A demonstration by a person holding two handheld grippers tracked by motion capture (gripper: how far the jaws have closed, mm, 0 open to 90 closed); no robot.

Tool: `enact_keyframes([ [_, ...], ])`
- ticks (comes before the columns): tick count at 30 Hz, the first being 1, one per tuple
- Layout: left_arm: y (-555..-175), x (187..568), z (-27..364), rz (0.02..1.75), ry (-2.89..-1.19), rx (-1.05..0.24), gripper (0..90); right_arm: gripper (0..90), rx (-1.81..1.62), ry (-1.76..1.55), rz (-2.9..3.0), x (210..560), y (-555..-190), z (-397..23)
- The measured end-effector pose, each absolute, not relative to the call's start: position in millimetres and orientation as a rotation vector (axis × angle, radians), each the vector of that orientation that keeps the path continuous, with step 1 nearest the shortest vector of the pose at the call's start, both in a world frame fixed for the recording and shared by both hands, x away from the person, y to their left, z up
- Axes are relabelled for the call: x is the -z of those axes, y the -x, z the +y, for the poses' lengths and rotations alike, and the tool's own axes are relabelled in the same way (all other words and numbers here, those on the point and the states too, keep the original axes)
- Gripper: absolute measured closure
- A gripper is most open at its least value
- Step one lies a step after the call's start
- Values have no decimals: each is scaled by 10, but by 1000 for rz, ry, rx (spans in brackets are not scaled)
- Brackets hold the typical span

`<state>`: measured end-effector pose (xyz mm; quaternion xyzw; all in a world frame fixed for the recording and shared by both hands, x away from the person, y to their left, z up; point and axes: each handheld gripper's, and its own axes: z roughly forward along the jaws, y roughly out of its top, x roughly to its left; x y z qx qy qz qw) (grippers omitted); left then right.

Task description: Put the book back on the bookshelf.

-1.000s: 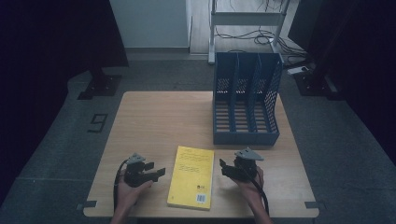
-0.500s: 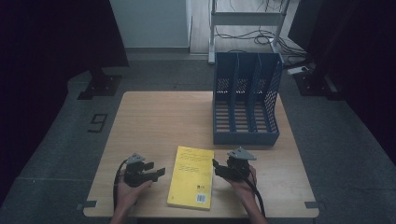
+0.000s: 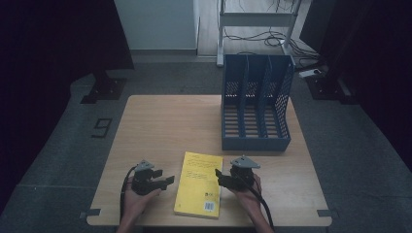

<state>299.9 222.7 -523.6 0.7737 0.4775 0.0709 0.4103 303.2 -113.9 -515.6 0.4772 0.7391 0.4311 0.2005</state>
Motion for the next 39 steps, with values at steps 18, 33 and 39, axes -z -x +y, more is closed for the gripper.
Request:
enact_keyframes([
  [18, -2972, 5250, 2086, 1175, -1962, -170, 334, 191, -1132, -1314, 2216, 5460, -3008, -850],
  [33, -2918, 5256, 1903, 1139, -1977, -184, 334, 193, -1184, -1361, 2225, 5492, -3003, -833],
  [39, -2916, 5278, 1857, 1133, -1985, -173, 333, 193, -1185, -1360, 2223, 5494, -3000, -833],
])
